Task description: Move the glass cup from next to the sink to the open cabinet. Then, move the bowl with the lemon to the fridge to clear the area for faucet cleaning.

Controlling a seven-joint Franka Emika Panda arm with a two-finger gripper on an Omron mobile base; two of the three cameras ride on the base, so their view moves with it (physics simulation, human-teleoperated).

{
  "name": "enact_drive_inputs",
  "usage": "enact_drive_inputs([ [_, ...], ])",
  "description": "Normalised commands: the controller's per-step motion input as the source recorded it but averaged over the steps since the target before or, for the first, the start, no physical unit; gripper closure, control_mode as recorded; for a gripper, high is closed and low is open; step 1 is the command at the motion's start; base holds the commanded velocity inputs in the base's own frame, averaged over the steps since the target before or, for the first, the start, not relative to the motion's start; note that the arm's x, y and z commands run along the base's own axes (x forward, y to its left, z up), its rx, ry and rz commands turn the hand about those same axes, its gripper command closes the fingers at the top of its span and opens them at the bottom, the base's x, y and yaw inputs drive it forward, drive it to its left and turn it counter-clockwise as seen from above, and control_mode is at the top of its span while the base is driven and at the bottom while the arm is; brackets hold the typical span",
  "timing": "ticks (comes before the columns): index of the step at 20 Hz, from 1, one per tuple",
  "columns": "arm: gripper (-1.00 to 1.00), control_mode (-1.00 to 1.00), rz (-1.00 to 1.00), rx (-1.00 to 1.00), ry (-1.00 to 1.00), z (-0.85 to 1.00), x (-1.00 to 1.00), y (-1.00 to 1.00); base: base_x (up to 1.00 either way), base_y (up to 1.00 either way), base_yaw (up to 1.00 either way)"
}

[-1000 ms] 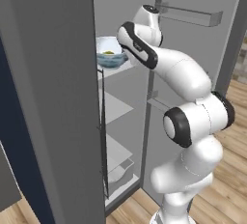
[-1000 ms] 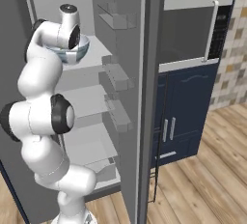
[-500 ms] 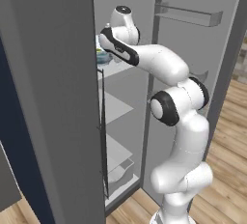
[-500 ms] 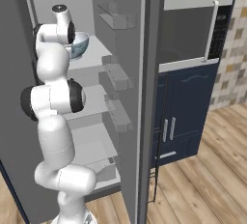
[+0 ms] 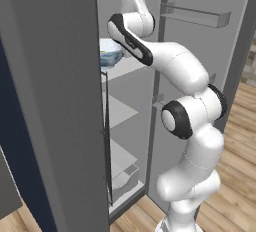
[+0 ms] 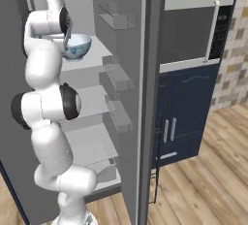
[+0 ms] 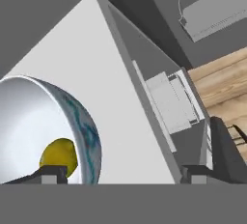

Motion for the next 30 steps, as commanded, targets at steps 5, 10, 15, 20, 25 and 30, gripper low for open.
enact_drive_inputs([
  [5,-1.0,-1.0,-0.11,0.02,-0.05,-0.81,-1.0,-0.66,0.0,0.0,0.0],
  [10,-1.0,-1.0,-0.09,-0.01,-0.02,-1.0,-1.0,-0.23,0.0,0.0,0.0],
  [15,-1.0,1.0,-0.08,0.0,0.0,-0.8,-0.8,-0.09,-0.2,0.0,0.01],
  [20,-1.0,1.0,0.0,0.0,0.0,0.0,0.0,0.0,-1.0,0.03,0.27],
  [25,-1.0,1.0,0.0,0.0,0.0,0.0,0.0,0.0,-0.25,0.02,0.92],
  [30,-1.0,1.0,0.0,0.0,0.0,0.0,0.0,0.0,0.0,0.0,1.0],
])
